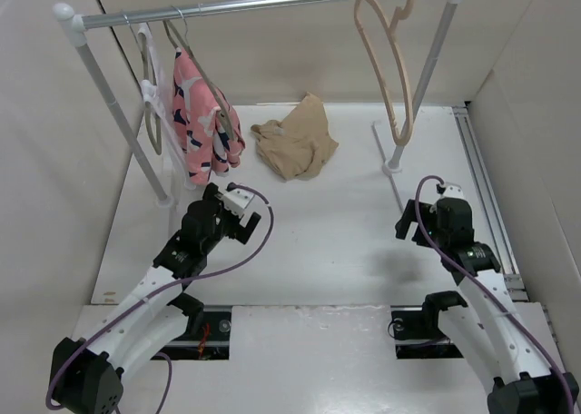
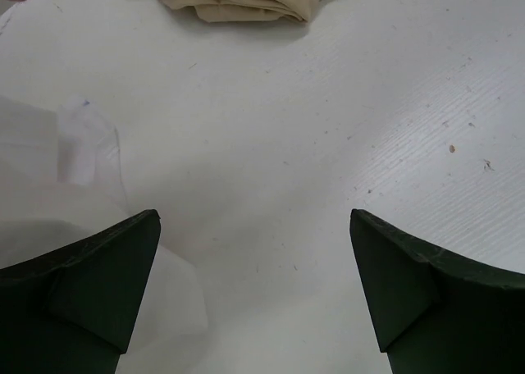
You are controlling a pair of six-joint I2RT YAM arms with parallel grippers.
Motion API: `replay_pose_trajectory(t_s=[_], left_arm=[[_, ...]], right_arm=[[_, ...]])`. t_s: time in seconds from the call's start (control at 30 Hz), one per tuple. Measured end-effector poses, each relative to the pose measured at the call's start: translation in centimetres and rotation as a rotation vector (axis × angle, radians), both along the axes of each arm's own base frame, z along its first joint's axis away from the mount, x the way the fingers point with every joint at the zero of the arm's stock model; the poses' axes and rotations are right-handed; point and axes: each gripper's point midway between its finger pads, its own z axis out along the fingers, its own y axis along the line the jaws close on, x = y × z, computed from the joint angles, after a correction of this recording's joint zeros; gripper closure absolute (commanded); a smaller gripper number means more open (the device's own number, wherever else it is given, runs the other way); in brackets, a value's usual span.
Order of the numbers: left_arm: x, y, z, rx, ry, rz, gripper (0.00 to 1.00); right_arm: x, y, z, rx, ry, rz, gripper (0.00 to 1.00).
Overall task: Place the t-shirt on the hanger
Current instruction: Move the tshirt to the center of the board
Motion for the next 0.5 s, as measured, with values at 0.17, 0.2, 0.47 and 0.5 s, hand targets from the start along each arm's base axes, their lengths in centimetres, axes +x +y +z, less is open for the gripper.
replay_pose_trajectory(t_s=[0.17,0.2,0.47,0.5], left_arm=[[0.1,0.1,0.4,-0.019,0.002,0.02,0.0],[0.3,0.1,0.6,-0.019,-0.008,0.022,0.0],[1.0,0.0,2.0,-0.022,-0.076,0.022,0.0],[1.0,-0.1,2.1,-0.021,-0.077,0.016,0.0]], right_arm=[[0.2,0.8,-0.5,0.012,0.02,0.054,0.0],[0.3,1.1,-0.6,0.014,0.024,0.073,0.0],[1.1,6.9,-3.8,-0.061,0.157,0.364,0.0],[1.3,8.0,-4.3,-0.091,0.19,0.416,0.0]])
